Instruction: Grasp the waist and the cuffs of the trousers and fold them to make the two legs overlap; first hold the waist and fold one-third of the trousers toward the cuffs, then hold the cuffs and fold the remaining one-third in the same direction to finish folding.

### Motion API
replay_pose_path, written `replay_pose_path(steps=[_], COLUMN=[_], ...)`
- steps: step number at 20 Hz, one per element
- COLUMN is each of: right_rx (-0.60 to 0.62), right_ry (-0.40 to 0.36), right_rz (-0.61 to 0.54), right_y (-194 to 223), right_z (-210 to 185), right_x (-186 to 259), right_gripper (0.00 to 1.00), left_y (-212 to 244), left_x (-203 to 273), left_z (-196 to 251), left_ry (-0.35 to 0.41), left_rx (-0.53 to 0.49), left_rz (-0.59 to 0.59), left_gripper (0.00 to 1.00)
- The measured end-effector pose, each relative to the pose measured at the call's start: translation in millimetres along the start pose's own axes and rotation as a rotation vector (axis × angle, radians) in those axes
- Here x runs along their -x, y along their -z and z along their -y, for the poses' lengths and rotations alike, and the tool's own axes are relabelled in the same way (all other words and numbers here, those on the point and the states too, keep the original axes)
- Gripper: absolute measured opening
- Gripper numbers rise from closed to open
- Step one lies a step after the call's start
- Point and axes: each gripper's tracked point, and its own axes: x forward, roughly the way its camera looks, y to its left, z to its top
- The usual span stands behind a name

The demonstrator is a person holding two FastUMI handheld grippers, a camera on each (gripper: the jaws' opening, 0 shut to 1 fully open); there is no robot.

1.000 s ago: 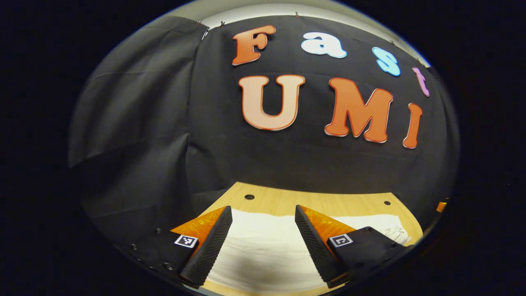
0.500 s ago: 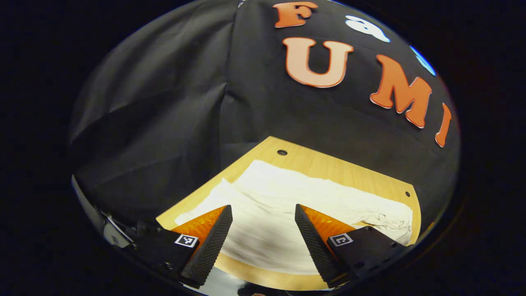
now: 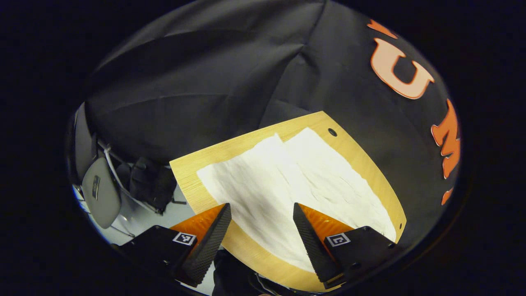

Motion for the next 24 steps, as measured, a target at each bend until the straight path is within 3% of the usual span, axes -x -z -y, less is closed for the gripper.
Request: replay_pose_path(steps=[6, 11, 12, 18, 21, 22, 24], right_rx=[-0.089, -0.177, -0.185, -0.279, -0.347, -0.354, -0.350], right_ry=[0.049, 0.079, 0.089, 0.117, 0.125, 0.131, 0.154], right_rz=[-0.103, -0.183, -0.191, -0.218, -0.233, -0.230, -0.226], right_y=[15, 34, 36, 47, 57, 58, 62], right_z=[4, 6, 8, 15, 15, 16, 20], right_x=[-25, -45, -48, -60, -65, -67, -70], right_gripper=[1.00, 0.99, 0.98, 0.97, 0.97, 0.97, 0.97], left_y=[-13, -12, -12, -30, -37, -35, -36], left_x=[-39, -60, -65, -92, -102, -104, -110], left_z=[-50, -83, -87, -80, -69, -71, -69], left_ry=[-0.054, -0.082, -0.075, -0.006, 0.023, 0.013, 0.015], left_rx=[0.177, 0.257, 0.272, 0.317, 0.269, 0.244, 0.205], left_rz=[-0.080, -0.139, -0.151, -0.146, -0.141, -0.147, -0.151], left_gripper=[1.00, 0.99, 0.96, 0.99, 0.75, 0.75, 0.49])
